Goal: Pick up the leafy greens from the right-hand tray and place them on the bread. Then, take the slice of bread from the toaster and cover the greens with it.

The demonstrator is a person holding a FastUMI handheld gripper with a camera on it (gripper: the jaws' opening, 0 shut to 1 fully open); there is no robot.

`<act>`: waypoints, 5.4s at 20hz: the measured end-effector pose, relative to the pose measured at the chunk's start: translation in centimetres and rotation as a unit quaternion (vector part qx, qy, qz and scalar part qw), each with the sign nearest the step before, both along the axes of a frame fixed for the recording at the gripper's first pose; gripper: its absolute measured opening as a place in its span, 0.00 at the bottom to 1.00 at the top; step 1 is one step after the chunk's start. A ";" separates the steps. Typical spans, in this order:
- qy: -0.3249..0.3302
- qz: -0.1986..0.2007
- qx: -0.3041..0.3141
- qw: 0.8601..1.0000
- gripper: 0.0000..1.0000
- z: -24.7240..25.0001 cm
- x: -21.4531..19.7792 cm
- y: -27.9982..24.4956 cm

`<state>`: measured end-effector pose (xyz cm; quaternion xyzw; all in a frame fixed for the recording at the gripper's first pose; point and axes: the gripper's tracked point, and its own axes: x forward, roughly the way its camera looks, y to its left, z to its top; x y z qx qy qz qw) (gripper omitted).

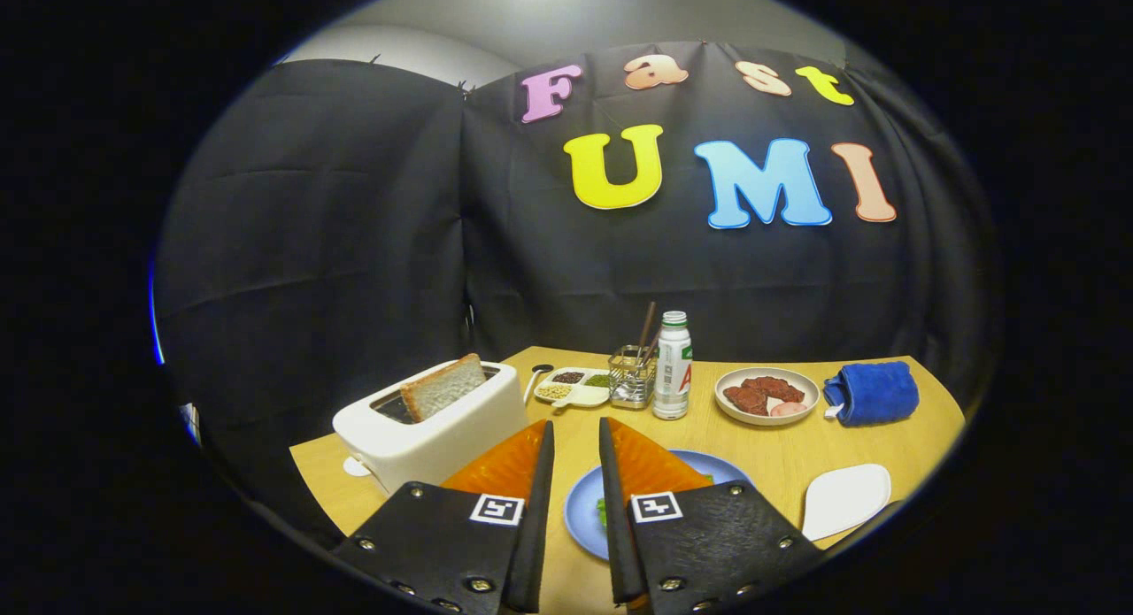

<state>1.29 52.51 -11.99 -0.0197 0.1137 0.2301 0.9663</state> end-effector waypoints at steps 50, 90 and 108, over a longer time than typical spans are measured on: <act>-0.089 -0.010 0.008 0.996 0.03 8.0 -0.2 12.2; 0.028 -0.130 0.073 0.988 0.03 -6.4 3.1 -5.7; 0.083 -0.152 0.010 0.985 0.26 -10.3 4.4 -11.6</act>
